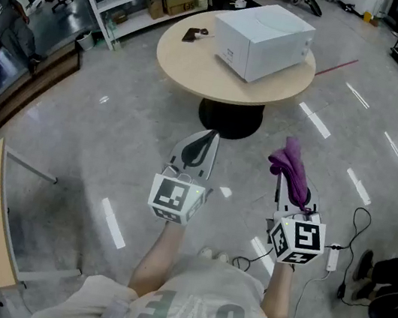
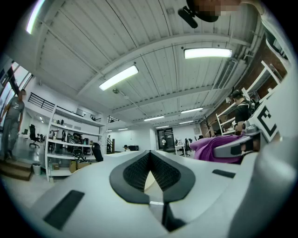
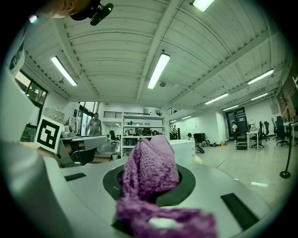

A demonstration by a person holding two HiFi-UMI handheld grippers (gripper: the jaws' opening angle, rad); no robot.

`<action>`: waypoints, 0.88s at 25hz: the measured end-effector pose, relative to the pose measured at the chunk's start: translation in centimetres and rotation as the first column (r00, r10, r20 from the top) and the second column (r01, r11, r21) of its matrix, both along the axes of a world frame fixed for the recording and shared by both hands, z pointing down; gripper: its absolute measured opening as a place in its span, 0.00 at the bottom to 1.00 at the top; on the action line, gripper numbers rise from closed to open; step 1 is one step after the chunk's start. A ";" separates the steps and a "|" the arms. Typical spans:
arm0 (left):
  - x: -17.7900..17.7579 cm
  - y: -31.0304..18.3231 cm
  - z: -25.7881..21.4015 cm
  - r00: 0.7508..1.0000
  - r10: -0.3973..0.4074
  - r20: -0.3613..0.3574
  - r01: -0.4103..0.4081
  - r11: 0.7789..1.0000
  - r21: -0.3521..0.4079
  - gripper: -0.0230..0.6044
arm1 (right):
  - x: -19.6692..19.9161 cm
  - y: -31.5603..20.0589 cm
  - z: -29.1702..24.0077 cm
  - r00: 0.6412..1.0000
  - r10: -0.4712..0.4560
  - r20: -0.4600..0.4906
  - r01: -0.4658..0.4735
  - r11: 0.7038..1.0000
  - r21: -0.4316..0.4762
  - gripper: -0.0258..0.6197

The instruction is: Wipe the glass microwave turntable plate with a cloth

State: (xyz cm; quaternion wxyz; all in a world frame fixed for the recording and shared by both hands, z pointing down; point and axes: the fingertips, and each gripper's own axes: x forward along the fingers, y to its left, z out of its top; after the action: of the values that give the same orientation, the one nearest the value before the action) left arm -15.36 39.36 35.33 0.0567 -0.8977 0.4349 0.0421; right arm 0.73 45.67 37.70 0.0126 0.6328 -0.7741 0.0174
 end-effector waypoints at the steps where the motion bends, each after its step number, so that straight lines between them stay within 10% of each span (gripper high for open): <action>1: 0.1 0.0 0.0 1.000 -0.002 0.002 0.002 1.000 0.001 0.04 | 0.1 0.0 -0.1 1.000 -0.003 0.008 0.003 1.000 0.002 0.13; 22: 2.5 -0.2 3.2 0.998 -0.061 0.019 0.062 0.997 -0.055 0.04 | 4.4 0.5 2.9 0.999 -0.053 0.011 0.054 0.998 -0.044 0.13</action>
State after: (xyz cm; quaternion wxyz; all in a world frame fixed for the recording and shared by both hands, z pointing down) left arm -12.91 39.11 38.51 0.0367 -0.8856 0.4626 0.0202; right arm 5.16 46.13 40.63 0.0235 0.6112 -0.7902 0.0371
